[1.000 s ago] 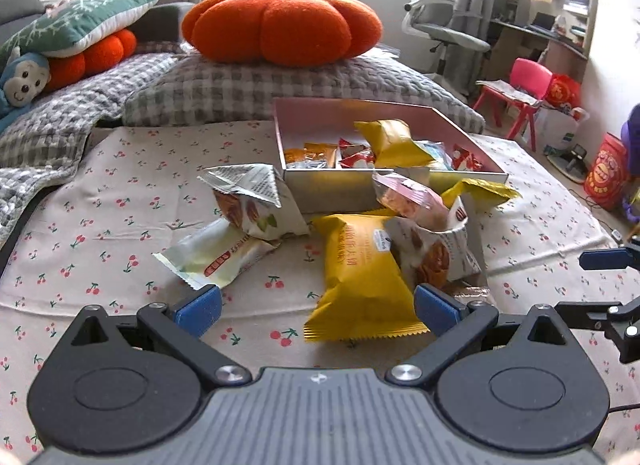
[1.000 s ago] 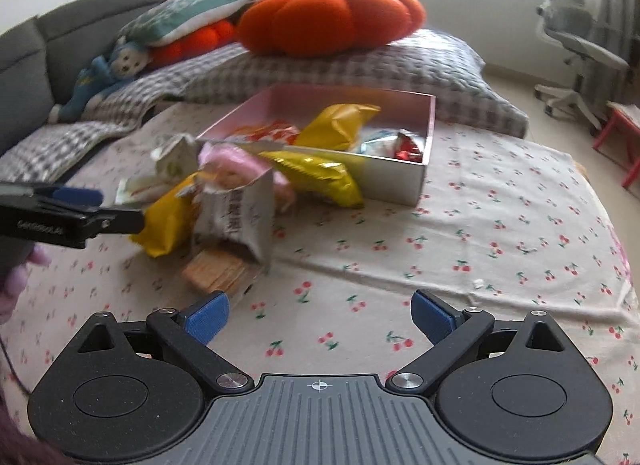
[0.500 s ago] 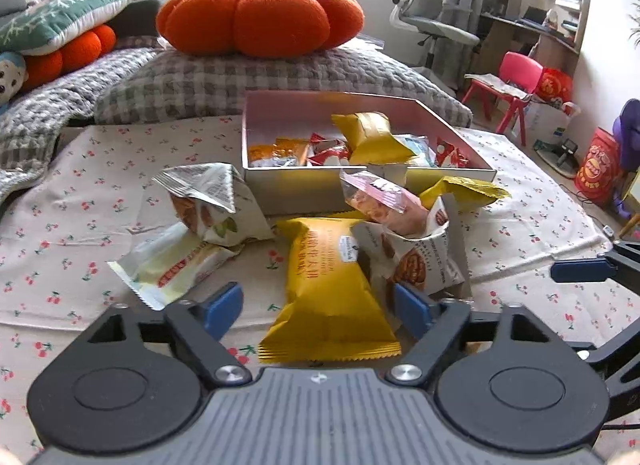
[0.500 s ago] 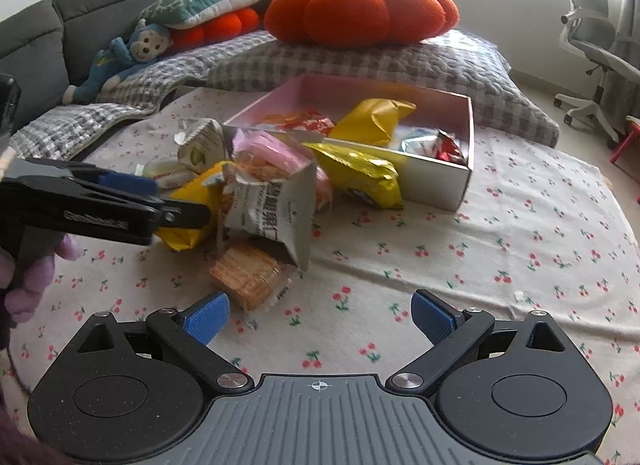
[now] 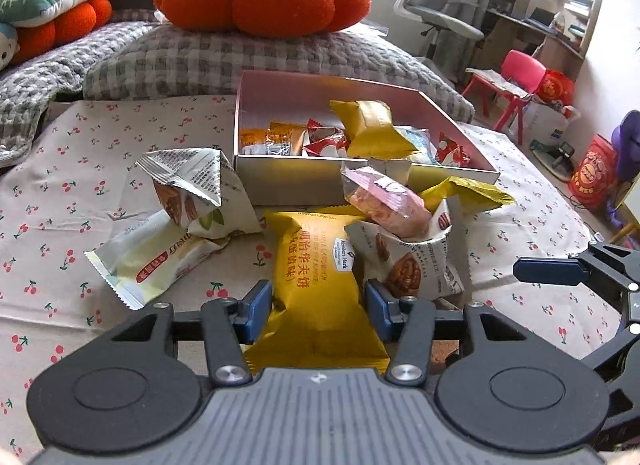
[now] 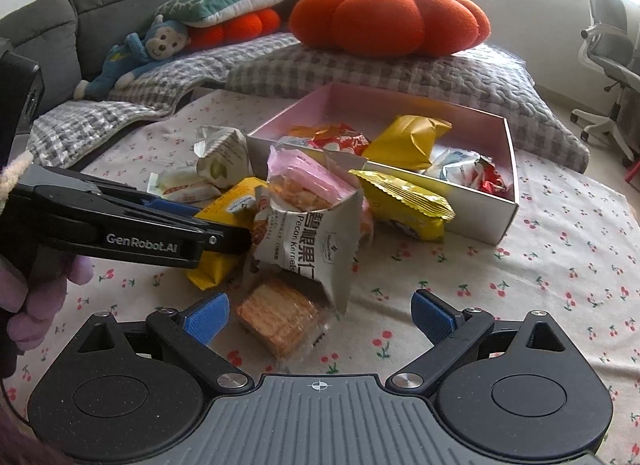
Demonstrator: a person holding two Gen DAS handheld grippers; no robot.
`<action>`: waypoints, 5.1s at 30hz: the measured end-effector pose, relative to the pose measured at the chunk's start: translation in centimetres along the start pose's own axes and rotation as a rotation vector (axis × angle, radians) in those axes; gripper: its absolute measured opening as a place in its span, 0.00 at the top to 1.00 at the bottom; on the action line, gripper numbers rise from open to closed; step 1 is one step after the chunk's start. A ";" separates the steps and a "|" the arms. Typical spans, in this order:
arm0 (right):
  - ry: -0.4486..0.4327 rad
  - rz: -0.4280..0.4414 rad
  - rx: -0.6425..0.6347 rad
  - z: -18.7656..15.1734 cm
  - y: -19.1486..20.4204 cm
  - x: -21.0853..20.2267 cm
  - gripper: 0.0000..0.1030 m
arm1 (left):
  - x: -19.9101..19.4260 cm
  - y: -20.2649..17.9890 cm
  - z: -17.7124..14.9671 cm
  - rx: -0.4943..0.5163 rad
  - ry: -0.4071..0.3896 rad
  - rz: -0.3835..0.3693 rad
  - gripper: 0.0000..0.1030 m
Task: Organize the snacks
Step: 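Grasp the yellow bread bag with the left tool while the right tool grasps the white pecan bag, then lower the yellow bread bag and white pecan bag into the box and open both tools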
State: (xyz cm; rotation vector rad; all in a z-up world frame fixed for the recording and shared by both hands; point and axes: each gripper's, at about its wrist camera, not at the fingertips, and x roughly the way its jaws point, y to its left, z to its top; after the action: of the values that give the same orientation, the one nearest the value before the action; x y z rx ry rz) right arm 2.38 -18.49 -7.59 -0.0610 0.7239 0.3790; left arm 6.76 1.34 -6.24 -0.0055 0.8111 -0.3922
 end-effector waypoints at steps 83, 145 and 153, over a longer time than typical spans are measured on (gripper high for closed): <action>-0.137 0.042 0.196 4.8 -5.4 -2.8 0.43 | -2.8 0.0 5.9 -0.080 -0.116 0.058 0.67; -0.108 -0.230 0.222 11.8 -13.2 7.0 0.14 | 7.3 -0.3 12.0 -0.038 -0.080 0.145 0.21; -0.090 -0.214 0.222 10.9 -12.3 3.7 0.12 | 4.6 -0.9 10.7 -0.014 -0.071 0.132 0.10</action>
State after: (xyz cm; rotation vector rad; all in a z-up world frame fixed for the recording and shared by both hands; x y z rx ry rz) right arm 16.29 -26.72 -2.76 0.0875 0.6596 0.0952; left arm 16.88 -2.66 -1.94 0.0208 0.7401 -0.2604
